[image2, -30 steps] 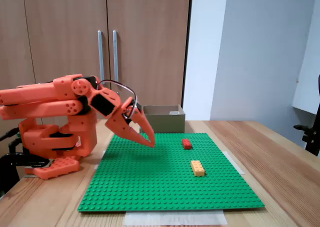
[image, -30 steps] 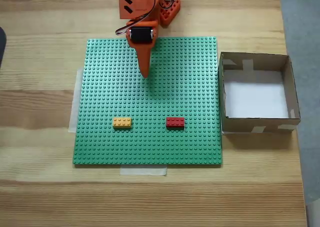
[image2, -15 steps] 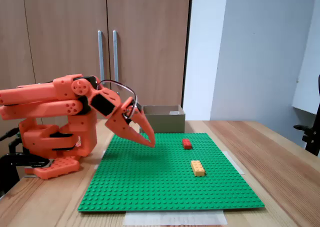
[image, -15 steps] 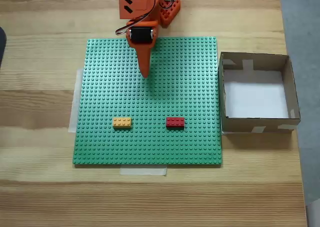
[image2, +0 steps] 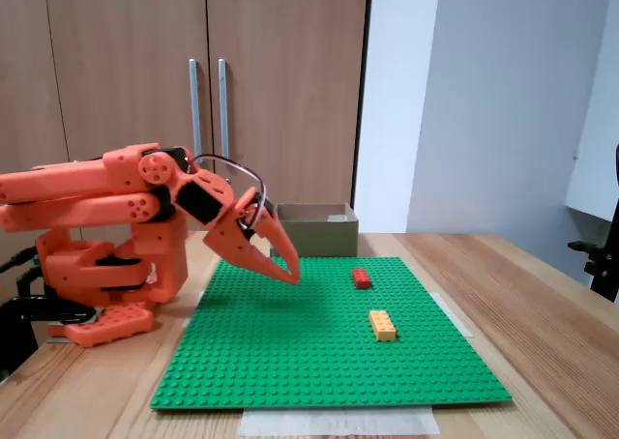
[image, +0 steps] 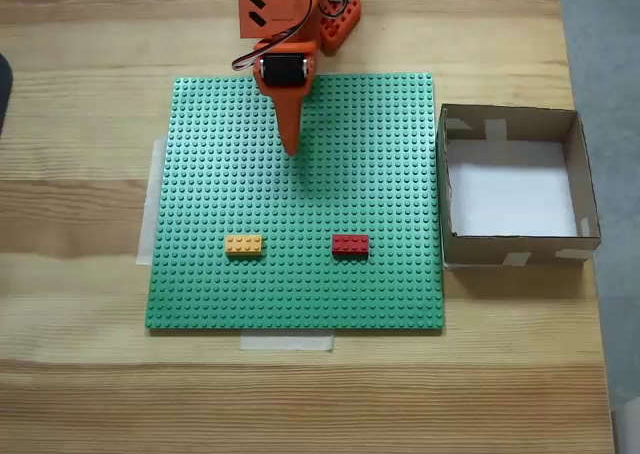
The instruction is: Pick the yellow lego block and put it in the box.
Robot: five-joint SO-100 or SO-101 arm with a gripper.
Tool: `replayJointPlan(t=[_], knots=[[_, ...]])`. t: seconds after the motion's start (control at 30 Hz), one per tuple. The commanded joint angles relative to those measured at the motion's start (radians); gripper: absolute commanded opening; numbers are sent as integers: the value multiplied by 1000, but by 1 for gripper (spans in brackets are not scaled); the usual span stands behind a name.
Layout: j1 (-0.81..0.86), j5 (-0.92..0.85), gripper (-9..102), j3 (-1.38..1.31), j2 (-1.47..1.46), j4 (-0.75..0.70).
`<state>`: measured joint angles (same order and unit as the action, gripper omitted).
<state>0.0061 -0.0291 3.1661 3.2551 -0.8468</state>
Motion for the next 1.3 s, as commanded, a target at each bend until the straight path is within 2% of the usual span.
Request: replayJointPlan(t=[0.0, 0.67, 0.9, 1.0, 1.1, 1.27], knots=[[-5, -6, -1, 5, 8, 15], [-11, -14, -1, -43, -6, -8], [-11, -17, -1, -107, -12, -58], [-9, -15, -1, -173, -78, -86], [8, -6, -1, -273, -268, -58], [28, 5, -1, -342, -295, -89]])
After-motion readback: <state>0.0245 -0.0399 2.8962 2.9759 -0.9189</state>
